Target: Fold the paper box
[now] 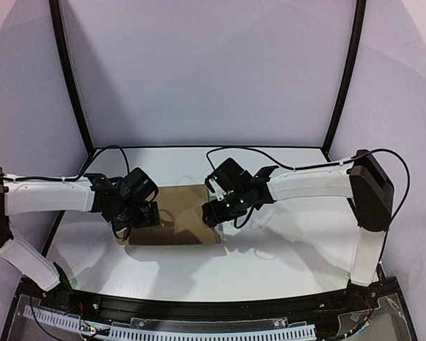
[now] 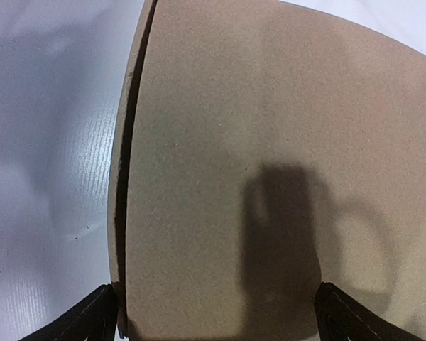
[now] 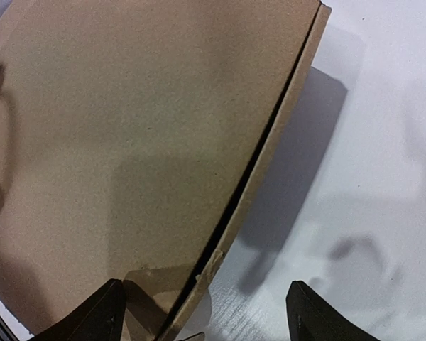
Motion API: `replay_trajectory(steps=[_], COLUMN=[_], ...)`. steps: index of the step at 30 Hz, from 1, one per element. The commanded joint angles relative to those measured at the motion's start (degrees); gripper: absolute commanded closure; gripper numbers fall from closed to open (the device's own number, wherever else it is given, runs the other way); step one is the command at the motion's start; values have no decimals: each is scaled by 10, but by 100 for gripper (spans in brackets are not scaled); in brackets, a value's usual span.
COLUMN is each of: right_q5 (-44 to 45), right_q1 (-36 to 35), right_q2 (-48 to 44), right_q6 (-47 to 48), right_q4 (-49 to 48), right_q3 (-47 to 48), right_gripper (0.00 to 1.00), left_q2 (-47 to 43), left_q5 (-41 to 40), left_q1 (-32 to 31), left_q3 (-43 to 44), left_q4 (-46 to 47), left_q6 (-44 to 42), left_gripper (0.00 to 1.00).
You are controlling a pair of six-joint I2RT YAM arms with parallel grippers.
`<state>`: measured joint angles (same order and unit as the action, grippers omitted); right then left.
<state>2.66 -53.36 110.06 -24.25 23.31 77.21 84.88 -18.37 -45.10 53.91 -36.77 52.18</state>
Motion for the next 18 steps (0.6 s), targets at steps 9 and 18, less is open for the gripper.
replay_trajectory(steps=[9, 18], right_q5=[23, 22], right_q1=[0, 3], right_q2=[11, -32], right_q6=[15, 15], right_q4=[55, 38], right_q3=[41, 59], right_gripper=[21, 11], left_q2=[-30, -77], left_q5=[27, -51], left_q1=[5, 14], left_q3=[44, 136], left_q4=[-27, -125], left_q6=[-29, -61], left_gripper=[1, 1])
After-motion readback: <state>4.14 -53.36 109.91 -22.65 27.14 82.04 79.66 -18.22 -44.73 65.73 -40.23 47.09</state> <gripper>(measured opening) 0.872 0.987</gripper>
